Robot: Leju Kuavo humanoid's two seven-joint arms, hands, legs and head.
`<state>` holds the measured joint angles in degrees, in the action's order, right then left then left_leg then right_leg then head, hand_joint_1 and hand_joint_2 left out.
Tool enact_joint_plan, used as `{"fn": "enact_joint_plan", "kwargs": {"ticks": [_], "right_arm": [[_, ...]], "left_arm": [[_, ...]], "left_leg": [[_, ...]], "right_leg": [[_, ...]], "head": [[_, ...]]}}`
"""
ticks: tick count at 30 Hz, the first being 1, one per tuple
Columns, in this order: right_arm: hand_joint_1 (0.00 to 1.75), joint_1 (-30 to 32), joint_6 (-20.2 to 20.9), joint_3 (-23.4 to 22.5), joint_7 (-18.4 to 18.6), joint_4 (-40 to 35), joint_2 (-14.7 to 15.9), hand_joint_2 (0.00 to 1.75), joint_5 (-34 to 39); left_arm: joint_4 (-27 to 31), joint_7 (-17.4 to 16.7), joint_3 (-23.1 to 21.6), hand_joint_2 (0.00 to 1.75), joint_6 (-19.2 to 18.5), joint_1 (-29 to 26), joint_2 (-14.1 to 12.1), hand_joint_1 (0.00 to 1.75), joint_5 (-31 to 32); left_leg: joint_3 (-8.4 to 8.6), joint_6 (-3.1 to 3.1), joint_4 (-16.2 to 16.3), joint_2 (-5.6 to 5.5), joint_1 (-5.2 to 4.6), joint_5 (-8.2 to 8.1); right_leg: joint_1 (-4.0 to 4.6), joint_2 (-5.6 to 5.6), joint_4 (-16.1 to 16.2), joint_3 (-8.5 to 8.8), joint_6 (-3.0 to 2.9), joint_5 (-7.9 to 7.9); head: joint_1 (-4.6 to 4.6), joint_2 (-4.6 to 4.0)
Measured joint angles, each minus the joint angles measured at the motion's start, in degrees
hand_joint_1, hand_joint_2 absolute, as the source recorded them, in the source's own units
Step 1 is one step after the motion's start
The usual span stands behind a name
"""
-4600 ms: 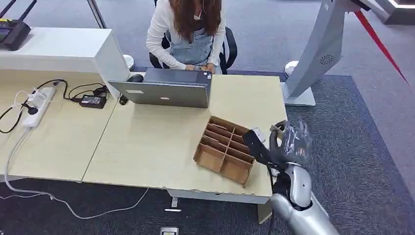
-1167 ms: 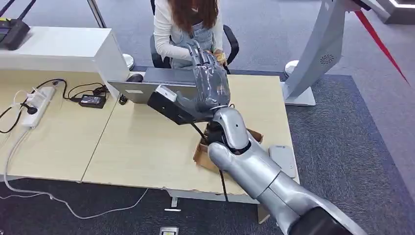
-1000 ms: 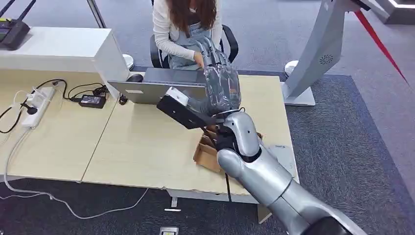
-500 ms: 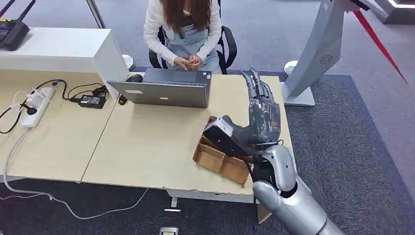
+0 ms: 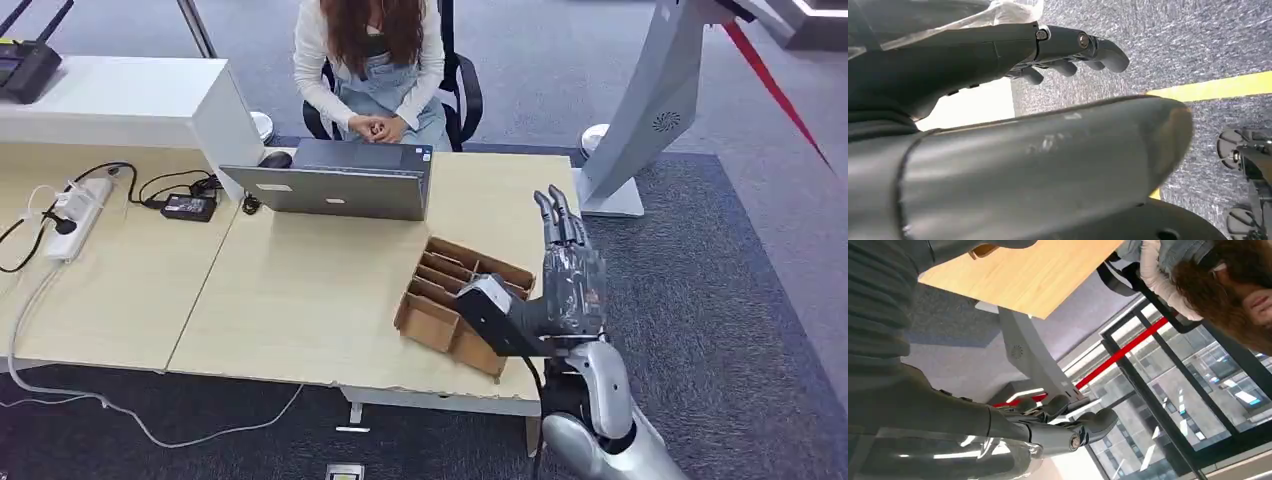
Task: Pass the card to the sensor for recognition and then transmit it.
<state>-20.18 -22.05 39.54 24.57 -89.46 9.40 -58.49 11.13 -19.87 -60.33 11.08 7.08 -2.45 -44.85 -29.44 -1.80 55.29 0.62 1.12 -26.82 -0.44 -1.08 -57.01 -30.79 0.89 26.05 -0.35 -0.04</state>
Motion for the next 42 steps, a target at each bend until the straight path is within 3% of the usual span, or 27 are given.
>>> {"fn": "enact_joint_plan", "kwargs": {"ticks": [10, 13, 14, 15, 17, 18, 19, 20, 21, 23, 24, 25, 26, 28, 42], "right_arm": [[0.05, 0.93, -0.02, -0.26, -0.07, -0.87, 0.00, 1.75, 0.50], [0.37, 1.17, -0.26, -0.20, -0.83, -0.76, -0.09, 1.75, 1.31], [0.72, 1.24, -0.37, -0.09, -1.22, -0.68, -0.22, 1.75, 1.53], [0.89, 1.26, -0.59, 0.02, -1.48, -0.52, -0.44, 1.75, 1.68], [0.91, 1.30, -1.00, 0.20, -2.05, -0.22, -0.87, 1.75, 2.12], [1.01, 1.33, -1.20, 0.28, -2.38, -0.07, -1.11, 1.75, 2.16], [1.26, 1.33, -1.33, 0.37, -2.62, 0.11, -1.40, 1.75, 2.23], [1.40, 1.33, -1.51, 0.48, -2.88, 0.37, -1.73, 1.75, 2.38], [1.45, 1.32, -1.68, 0.57, -3.15, 0.66, -2.03, 1.75, 2.56], [1.41, 1.30, -1.94, 0.74, -3.56, 1.46, -2.69, 1.75, 2.91], [1.31, 1.30, -2.01, 0.85, -3.65, 1.79, -2.95, 1.75, 3.02], [0.45, 1.30, -2.08, 0.98, -3.69, 2.10, -3.19, 1.75, 3.02], [0.07, 1.27, -2.10, 1.07, -3.72, 2.38, -3.41, 1.75, 3.02], [0.00, 1.24, -2.21, 1.29, -3.74, 2.95, -3.78, 1.75, 3.02], [0.00, 0.92, -2.34, 1.84, -4.09, 5.36, -4.85, 1.75, 3.02]], "left_arm": [[0.00, 0.00, 0.02, 0.00, 0.24, 0.01, 0.00, 0.00, 0.00], [0.00, 0.00, 0.02, 0.00, 0.31, 0.02, 0.00, 0.00, 0.00], [0.00, 0.00, 0.02, 0.00, 0.33, 0.02, 0.00, 0.00, 0.00], [0.00, 0.00, 0.02, 0.00, 0.33, 0.02, 0.00, 0.00, 0.00], [0.00, 0.00, 0.02, 0.00, 0.33, 0.06, 0.04, 0.00, 0.02], [0.00, 0.00, 0.02, 0.00, 0.33, 0.06, 0.09, 0.00, 0.02], [0.00, -0.02, 0.02, 0.00, 0.33, 0.06, 0.11, 0.00, 0.02], [0.00, -0.06, 0.02, 0.00, 0.33, 0.06, 0.15, 0.00, 0.02], [0.00, -0.11, 0.02, 0.00, 0.33, 0.09, 0.17, 0.00, 0.02], [0.00, -0.22, 0.02, 0.00, 0.33, 0.11, 0.20, 0.00, 0.02], [0.00, -0.26, 0.02, 0.00, 0.33, 0.11, 0.20, 0.00, 0.02], [0.00, -0.28, 0.02, 0.00, 0.33, 0.11, 0.20, 0.00, 0.02], [0.00, -0.30, 0.02, 0.00, 0.33, 0.10, 0.20, 0.00, 0.02], [0.00, -0.31, 0.02, 0.00, 0.33, 0.11, 0.20, 0.00, 0.00], [0.00, -0.39, 0.02, 0.00, 0.17, 0.08, 0.20, 0.00, -0.20]], "left_leg": [[0.01, 0.00, 0.00, 0.00, 0.00, 0.01], [0.00, 0.00, 0.00, 0.00, 0.00, 0.01], [0.00, 0.00, 0.00, 0.00, 0.00, 0.01], [0.00, 0.00, 0.00, 0.00, 0.00, 0.00], [-0.01, 0.00, 0.00, 0.00, 0.00, 0.00], [-0.01, 0.00, 0.00, 0.00, 0.00, 0.00], [-0.01, 0.00, -0.01, 0.00, 0.00, 0.00], [-0.01, 0.00, -0.01, 0.00, 0.00, 0.00], [-0.01, 0.00, -0.01, 0.00, 0.00, 0.00], [-0.01, 0.00, -0.01, -0.01, 0.00, 0.01], [-0.01, 0.00, -0.01, -0.01, 0.00, 0.01], [-0.01, 0.00, -0.01, -0.01, 0.00, 0.01], [-0.01, 0.00, -0.01, -0.01, 0.00, 0.01], [-0.01, 0.00, -0.01, -0.01, 0.00, 0.01], [-0.01, 0.00, -0.01, -0.01, 0.00, 0.01]], "right_leg": [[0.00, 0.00, 0.00, 0.01, -0.01, -0.01], [0.00, 0.00, 0.00, 0.01, -0.01, -0.01], [0.00, 0.00, 0.00, 0.01, -0.01, -0.01], [0.00, 0.00, 0.00, 0.01, -0.01, -0.01], [0.00, 0.00, 0.00, 0.01, -0.01, -0.01], [0.00, 0.00, 0.00, 0.01, -0.01, -0.01], [0.00, 0.00, 0.00, 0.01, -0.01, -0.01], [0.00, 0.00, 0.00, 0.01, -0.01, -0.01], [0.01, 0.00, 0.00, 0.02, -0.01, -0.01], [0.01, 0.00, 0.00, 0.02, -0.01, -0.01], [0.01, 0.00, 0.00, 0.02, -0.01, -0.01], [0.00, 0.00, 0.00, 0.02, -0.01, -0.01], [0.00, 0.00, 0.00, 0.02, -0.01, -0.01], [0.00, 0.00, 0.00, 0.02, -0.01, -0.01], [0.00, 0.00, 0.00, 0.02, -0.01, -0.01]], "head": [[0.00, 0.00], [0.00, 0.00], [0.00, 0.00], [0.00, 0.00], [0.00, 0.00], [0.00, 0.00], [0.00, 0.00], [0.00, 0.00], [0.00, 0.00], [0.00, 0.00], [0.00, 0.00], [0.00, 0.00], [0.00, 0.00], [0.00, 0.00], [0.00, 0.00]]}}
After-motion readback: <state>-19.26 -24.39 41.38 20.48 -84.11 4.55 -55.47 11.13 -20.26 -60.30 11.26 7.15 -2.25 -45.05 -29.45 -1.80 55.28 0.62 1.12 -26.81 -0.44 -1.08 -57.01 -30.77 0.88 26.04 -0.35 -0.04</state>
